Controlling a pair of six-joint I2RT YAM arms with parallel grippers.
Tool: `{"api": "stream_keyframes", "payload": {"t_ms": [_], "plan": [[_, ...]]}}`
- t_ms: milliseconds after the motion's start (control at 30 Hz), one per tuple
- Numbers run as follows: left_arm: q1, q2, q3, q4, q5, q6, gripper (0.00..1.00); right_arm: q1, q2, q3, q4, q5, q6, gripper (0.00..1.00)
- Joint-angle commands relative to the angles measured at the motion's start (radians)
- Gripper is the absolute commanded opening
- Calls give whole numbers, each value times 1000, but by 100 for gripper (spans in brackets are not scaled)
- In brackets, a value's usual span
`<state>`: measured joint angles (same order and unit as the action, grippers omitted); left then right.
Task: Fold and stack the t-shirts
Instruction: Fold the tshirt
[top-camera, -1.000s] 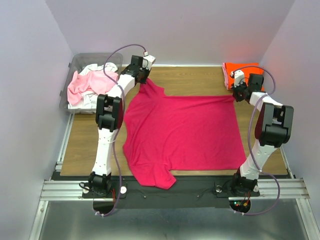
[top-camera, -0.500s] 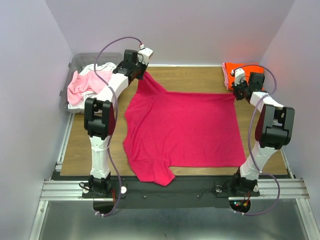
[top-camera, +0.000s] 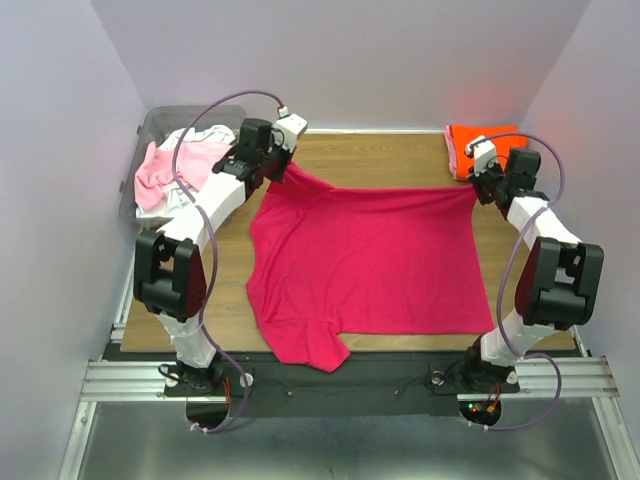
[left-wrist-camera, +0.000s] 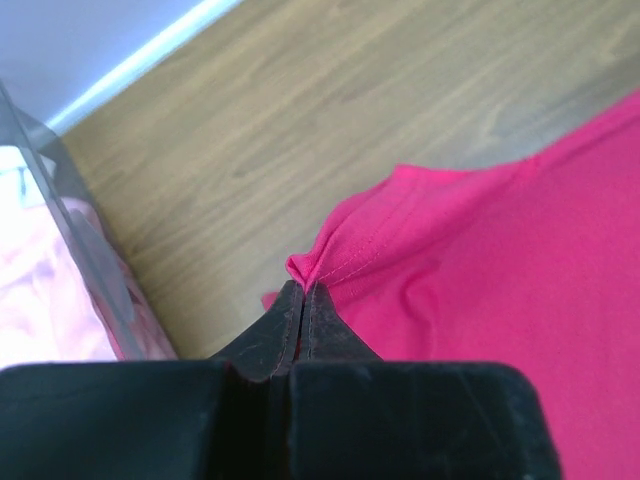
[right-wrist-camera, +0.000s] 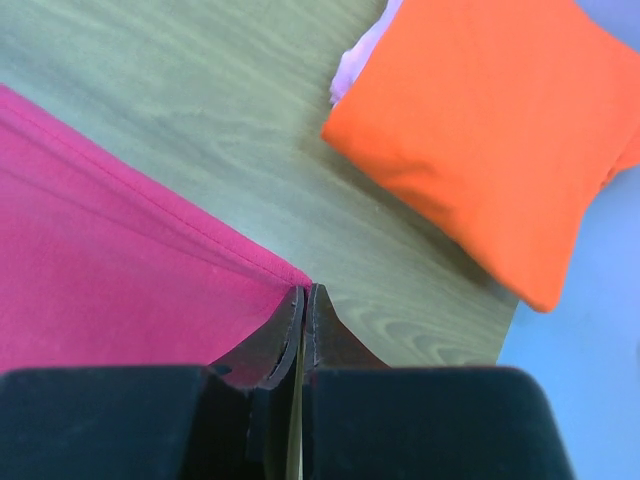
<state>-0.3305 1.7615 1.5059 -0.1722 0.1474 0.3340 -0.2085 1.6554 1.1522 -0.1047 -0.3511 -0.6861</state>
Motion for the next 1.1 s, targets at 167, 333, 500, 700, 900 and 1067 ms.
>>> {"api": "stream_keyframes", "payload": {"t_ms": [167, 333, 500, 700, 900, 1067], "plan": [[-50, -235, -229, -50, -52, -41, 0, -19, -123, -94, -32, -2, -85, 1], [-76, -329, -309, -87, -57, -50, 0, -32, -163, -121, -61, -8, -105, 1], [-102, -393, -386, -133, -32, -55, 0, -38, -186, -158, -89, -8, -144, 1], [-156, -432, -504, -167, -69, -13, 0, -38, -195, -224, -119, -14, -219, 1], [-212, -418, -572, -233, -3, 66, 3, -38, -201, -298, -158, -8, -300, 1], [-213, -408, -552, -315, 67, 164, 43, -38, -200, -287, -236, 17, -348, 16]]}}
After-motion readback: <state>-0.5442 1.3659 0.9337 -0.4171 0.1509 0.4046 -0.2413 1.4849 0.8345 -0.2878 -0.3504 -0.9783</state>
